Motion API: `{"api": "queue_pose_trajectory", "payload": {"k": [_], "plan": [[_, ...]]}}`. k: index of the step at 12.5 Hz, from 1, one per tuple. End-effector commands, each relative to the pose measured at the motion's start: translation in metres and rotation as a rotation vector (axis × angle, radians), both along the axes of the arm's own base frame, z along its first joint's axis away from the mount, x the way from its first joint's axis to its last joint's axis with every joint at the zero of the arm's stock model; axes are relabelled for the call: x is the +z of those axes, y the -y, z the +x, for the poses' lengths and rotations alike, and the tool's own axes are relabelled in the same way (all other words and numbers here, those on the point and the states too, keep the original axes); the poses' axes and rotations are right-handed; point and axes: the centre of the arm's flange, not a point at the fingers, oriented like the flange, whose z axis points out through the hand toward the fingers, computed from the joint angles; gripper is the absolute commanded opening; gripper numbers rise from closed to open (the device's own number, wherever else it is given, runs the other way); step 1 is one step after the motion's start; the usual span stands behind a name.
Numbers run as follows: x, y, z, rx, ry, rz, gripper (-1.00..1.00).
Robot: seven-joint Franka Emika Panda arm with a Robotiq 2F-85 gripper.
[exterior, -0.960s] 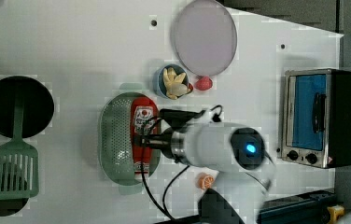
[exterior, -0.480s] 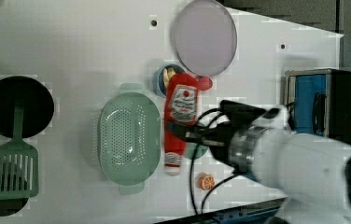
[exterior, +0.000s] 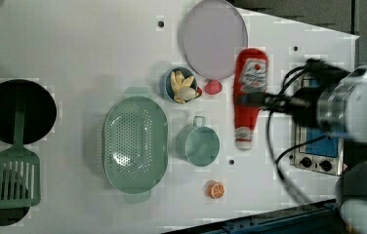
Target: Pick ketchup from strainer and place it on the table
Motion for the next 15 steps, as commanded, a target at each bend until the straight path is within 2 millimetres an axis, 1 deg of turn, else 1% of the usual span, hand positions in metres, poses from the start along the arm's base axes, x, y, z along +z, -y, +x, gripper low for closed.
{"api": "queue_pose_trajectory", "payload": {"k": [1,3,5,6,8,9,11,15], "plan": [[-0.009,0.118,0.032,-0.039,-0.047,-0.016,0.13],[-0.012,0.17,0.038,-0.066,-0.055,-0.02,0.13],[-0.02,0.213,0.037,-0.08,-0.077,-0.024,0.13],[-0.03,0.231,0.033,-0.091,-0.097,-0.024,0.13],[-0.051,0.256,0.024,-0.132,-0.13,-0.024,0.13],[-0.063,0.265,0.019,-0.147,-0.141,-0.023,0.13],[-0.091,0.272,0.007,-0.16,-0.162,-0.02,0.13],[-0.159,0.265,-0.021,-0.149,-0.142,-0.008,0.13]]}}
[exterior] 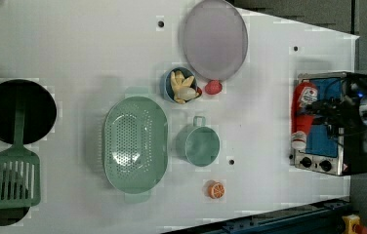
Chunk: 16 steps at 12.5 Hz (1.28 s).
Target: Pick ketchup from strainer and place it on the table
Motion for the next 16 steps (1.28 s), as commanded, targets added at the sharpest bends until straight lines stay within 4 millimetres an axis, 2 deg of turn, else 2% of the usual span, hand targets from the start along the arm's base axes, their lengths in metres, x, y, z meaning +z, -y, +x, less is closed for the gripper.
{"api": "queue_pose_trajectory", "payload": {"k": [1,4,5,7,8,9,11,16], "plan": [[-0.04,-0.04,-0.012,0.117,0.021,0.017,0.13],[-0.083,-0.045,-0.016,0.126,0.039,0.034,0.13],[-0.094,-0.047,-0.015,0.128,0.038,0.039,0.19],[-0.104,-0.049,-0.013,0.133,0.053,0.044,0.61],[-0.102,-0.05,-0.012,0.134,0.058,0.043,0.83],[-0.093,-0.05,-0.007,0.132,0.076,0.038,0.99],[-0.056,-0.049,0.007,0.105,0.119,0.022,1.0],[0.081,-0.051,0.04,-0.193,0.078,-0.031,1.0]]}}
